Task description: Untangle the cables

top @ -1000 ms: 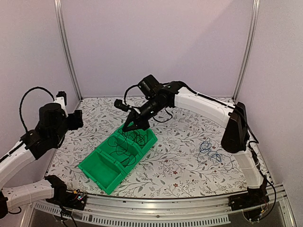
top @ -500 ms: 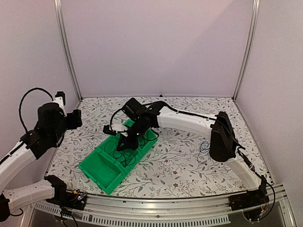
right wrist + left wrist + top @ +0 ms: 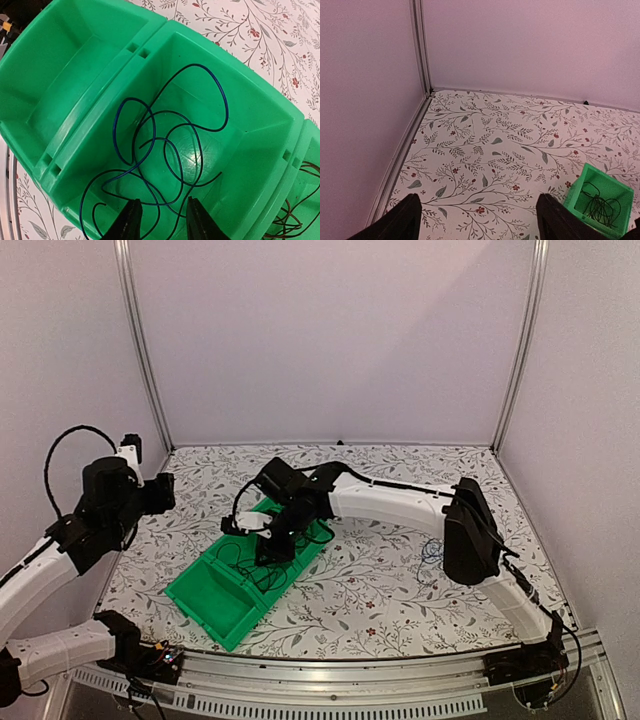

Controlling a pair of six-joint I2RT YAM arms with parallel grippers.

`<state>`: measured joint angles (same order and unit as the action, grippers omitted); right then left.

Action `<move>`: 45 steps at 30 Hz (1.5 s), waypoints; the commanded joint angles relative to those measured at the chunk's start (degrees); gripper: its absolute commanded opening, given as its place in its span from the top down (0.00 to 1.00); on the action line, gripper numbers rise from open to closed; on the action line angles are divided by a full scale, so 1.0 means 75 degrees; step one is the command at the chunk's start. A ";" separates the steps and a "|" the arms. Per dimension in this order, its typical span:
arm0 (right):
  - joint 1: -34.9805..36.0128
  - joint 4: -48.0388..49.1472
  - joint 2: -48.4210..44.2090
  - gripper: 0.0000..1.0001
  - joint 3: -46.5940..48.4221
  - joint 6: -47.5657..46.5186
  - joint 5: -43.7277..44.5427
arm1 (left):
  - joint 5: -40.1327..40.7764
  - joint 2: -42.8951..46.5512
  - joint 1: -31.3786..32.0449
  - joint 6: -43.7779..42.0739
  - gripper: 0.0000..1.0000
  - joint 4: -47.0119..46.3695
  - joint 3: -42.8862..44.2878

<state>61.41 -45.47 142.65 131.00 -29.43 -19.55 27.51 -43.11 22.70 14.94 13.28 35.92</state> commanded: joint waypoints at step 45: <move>-0.6615 0.0813 -0.9155 0.35 -1.2395 -0.1838 0.3062 | -0.5584 -0.8563 0.4679 -0.0071 0.34 -0.3200 0.5344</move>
<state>11.97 -45.04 72.40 38.54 -42.26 2.61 -12.73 -103.55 56.82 12.84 -9.56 71.57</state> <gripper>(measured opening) 0.647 0.665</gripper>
